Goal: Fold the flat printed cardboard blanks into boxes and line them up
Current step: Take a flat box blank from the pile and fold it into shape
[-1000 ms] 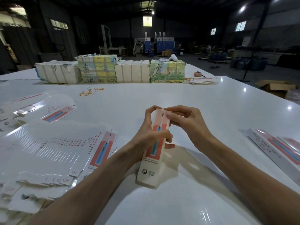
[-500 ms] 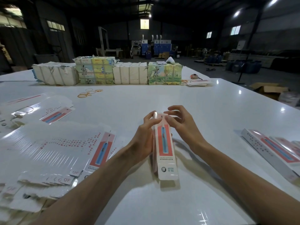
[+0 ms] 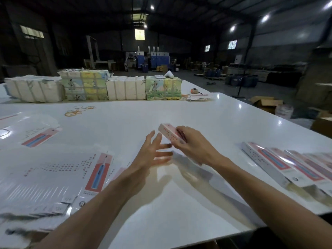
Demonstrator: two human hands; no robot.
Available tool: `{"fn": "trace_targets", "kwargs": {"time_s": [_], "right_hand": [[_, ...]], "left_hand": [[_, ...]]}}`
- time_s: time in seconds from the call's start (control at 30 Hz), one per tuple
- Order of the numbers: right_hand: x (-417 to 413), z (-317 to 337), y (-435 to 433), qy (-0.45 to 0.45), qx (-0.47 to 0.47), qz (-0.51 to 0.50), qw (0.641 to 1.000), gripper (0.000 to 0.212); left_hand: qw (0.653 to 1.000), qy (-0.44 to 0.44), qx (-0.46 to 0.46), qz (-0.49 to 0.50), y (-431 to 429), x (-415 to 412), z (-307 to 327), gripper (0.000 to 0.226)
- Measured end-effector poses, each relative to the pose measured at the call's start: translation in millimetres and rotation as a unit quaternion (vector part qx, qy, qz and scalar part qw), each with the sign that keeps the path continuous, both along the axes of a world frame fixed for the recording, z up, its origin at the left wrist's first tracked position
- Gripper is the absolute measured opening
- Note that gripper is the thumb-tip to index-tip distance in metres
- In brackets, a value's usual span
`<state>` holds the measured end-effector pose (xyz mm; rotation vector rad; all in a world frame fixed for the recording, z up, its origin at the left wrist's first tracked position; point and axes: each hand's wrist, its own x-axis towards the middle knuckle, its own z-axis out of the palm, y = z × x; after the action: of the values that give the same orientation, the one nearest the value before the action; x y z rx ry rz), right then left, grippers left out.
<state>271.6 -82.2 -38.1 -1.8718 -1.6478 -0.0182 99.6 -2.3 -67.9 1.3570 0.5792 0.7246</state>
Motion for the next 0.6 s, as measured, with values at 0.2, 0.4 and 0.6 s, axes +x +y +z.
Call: {"fn": "trace_targets", "kwargs": {"time_s": [0.2,0.4,0.6], "right_hand": [[63.3,4.3,-49.3,-0.045,-0.041,-0.169,0.984,0.044],[95.4,-27.3,-110.1,-0.193,-0.147,-0.308,0.920,0.034],[102.2,-29.1,-141.1,-0.233,-0.166,-0.353,0.891,0.039]], "left_hand": [[0.992,0.042,0.118,-0.030,-0.6,1.2,-7.1,0.021],[0.984,0.063,0.158,-0.049,1.4,2.1,-9.5,0.023],[0.979,0.080,0.183,-0.049,2.6,1.2,-12.4,0.027]]}}
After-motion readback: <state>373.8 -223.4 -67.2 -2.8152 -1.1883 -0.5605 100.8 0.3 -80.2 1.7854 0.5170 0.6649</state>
